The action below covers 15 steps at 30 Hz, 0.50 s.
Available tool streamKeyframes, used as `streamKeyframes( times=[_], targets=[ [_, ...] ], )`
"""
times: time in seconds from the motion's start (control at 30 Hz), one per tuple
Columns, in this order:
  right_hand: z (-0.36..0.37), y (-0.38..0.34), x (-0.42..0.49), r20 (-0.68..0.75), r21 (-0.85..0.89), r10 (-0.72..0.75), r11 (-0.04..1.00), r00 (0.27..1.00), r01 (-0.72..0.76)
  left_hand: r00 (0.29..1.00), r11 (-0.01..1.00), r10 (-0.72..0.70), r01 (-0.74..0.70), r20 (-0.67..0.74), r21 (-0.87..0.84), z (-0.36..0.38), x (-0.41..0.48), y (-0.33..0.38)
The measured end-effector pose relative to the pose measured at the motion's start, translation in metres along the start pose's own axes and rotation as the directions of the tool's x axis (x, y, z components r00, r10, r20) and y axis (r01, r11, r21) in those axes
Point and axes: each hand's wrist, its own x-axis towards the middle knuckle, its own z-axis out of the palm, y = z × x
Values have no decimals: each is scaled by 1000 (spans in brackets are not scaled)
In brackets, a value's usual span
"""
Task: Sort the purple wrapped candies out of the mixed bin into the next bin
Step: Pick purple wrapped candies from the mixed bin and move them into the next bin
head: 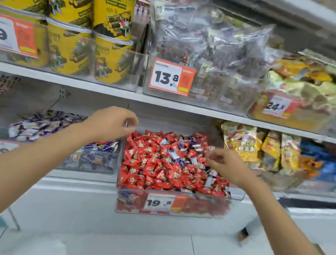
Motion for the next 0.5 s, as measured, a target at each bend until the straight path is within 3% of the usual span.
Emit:
streamKeyframes(
  times=[0.13, 0.23, 0.5],
  targets=[
    [12, 7, 2, 5, 46, -54, 997, 999, 54, 975, 966, -224, 220, -14, -136, 5, -14, -35],
    [35, -6, 15, 20, 50, -114, 992, 993, 113, 938, 931, -342, 347, 63, -111, 17, -29, -71],
    [74, -35, 45, 41, 109, -116, 988, 992, 111, 895, 921, -377, 389, 239, -3, 68, -7, -112]
  ],
)
